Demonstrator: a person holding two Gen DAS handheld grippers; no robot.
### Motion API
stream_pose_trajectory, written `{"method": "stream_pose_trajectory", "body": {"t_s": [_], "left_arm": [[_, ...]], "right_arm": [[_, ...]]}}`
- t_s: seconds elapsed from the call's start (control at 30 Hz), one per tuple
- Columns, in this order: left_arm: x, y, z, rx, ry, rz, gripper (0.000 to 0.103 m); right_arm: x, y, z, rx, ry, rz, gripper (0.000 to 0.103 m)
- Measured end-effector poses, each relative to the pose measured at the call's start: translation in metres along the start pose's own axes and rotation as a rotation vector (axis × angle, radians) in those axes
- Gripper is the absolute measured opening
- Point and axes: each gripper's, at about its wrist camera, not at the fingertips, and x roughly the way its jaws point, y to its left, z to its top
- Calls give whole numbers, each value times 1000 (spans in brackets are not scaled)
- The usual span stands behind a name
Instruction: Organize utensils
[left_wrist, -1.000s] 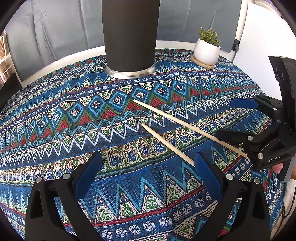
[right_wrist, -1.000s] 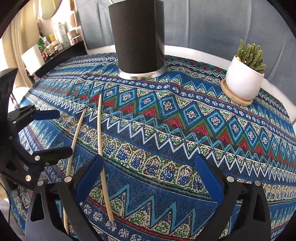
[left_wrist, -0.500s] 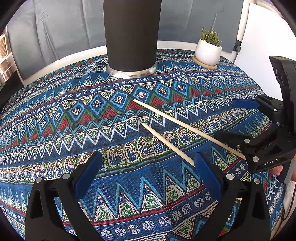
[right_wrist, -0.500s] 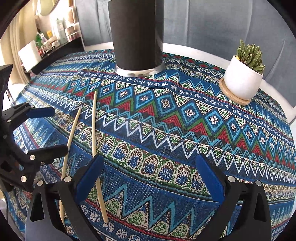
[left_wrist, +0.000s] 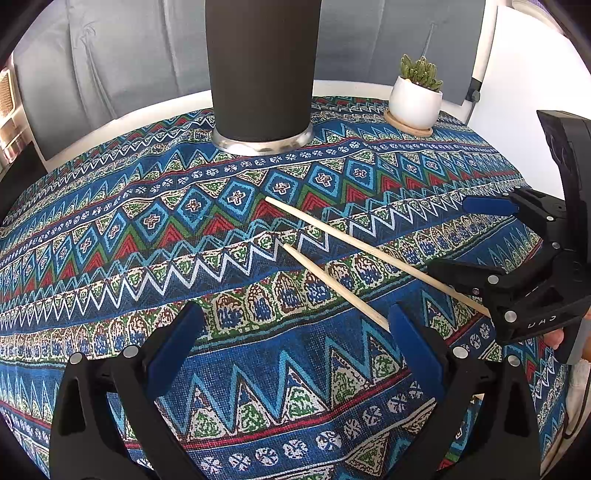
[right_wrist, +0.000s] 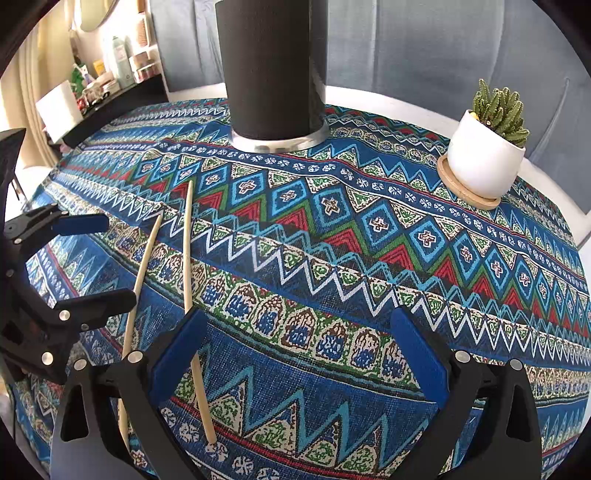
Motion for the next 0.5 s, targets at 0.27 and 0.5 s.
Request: {"method": "stream_pose_trajectory", "body": {"t_s": [0.27,0.5], "left_arm": [[2,1,6,-56,50,16,97],[1,-1,2,-176,49,123,98]], "right_arm": [[1,0,1,-2,-1,3,96],[-10,-10,3,-9,20,160,95]]}}
